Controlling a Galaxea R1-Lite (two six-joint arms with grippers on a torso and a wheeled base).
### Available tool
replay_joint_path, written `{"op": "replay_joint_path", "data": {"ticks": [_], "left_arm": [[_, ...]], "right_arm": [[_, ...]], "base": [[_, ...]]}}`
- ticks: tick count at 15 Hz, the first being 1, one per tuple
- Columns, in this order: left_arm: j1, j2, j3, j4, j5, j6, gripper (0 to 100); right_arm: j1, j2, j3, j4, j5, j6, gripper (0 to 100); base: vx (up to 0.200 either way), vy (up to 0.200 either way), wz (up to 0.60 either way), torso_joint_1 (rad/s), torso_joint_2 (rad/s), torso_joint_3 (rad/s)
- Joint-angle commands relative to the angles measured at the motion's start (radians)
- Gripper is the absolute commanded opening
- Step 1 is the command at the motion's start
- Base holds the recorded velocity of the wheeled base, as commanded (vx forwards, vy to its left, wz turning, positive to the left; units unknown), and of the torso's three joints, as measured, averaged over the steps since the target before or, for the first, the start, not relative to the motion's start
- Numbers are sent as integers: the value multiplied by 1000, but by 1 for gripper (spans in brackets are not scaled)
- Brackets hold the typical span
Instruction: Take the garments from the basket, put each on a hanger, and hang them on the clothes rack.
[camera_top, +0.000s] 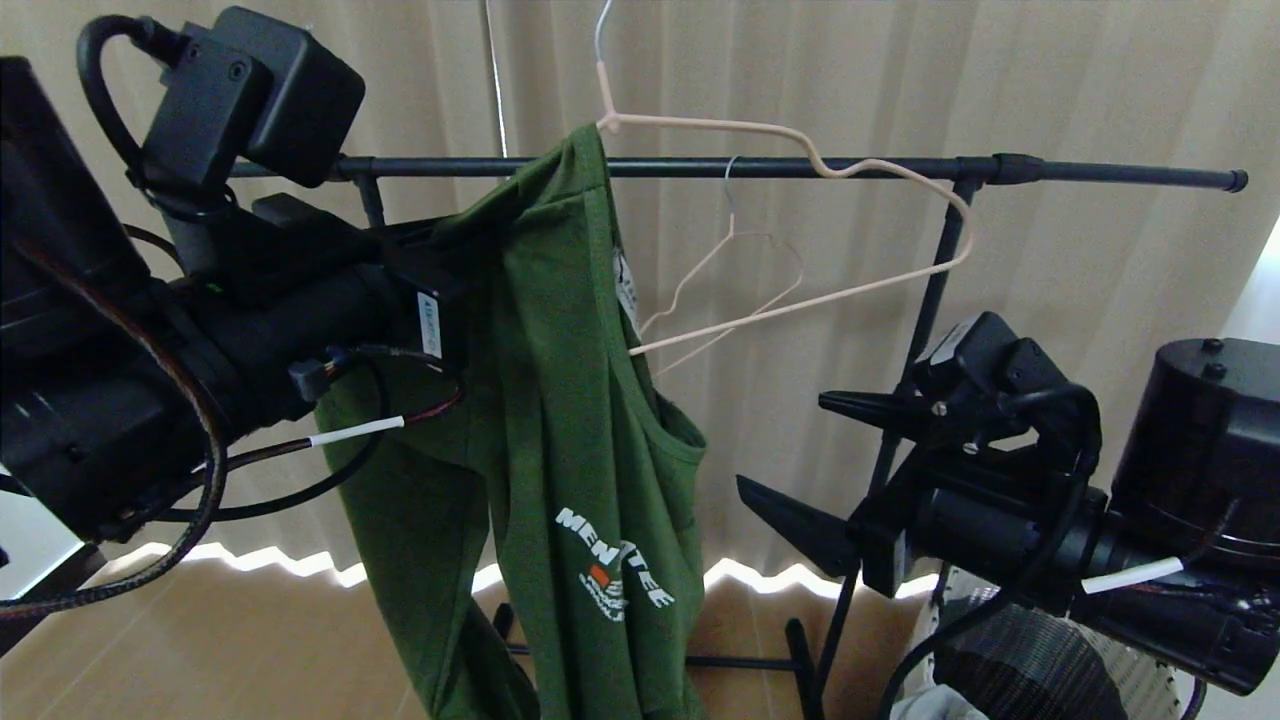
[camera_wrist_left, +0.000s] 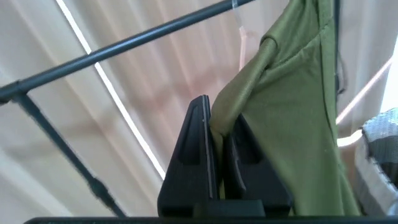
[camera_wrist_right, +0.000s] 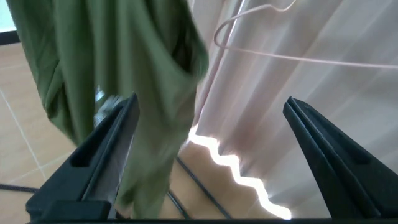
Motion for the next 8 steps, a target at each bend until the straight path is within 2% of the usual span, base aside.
{"op": "replay_joint_path", "data": {"ticks": [1, 4, 8], "left_arm": [[-26, -10, -6, 0, 0, 1, 0], [-43, -19, -12, 1, 0, 4, 0], [-63, -31, -8, 0, 0, 4, 0]], "right_arm": [[0, 39, -38, 0, 0, 0, 100], [0, 75, -103, -3, 0, 0, 100], [1, 114, -118, -9, 0, 0, 100]], "base": [[0, 0, 0, 0, 0, 0], [0, 0, 0, 0, 0, 0], [0, 0, 0, 0, 0, 0]]}}
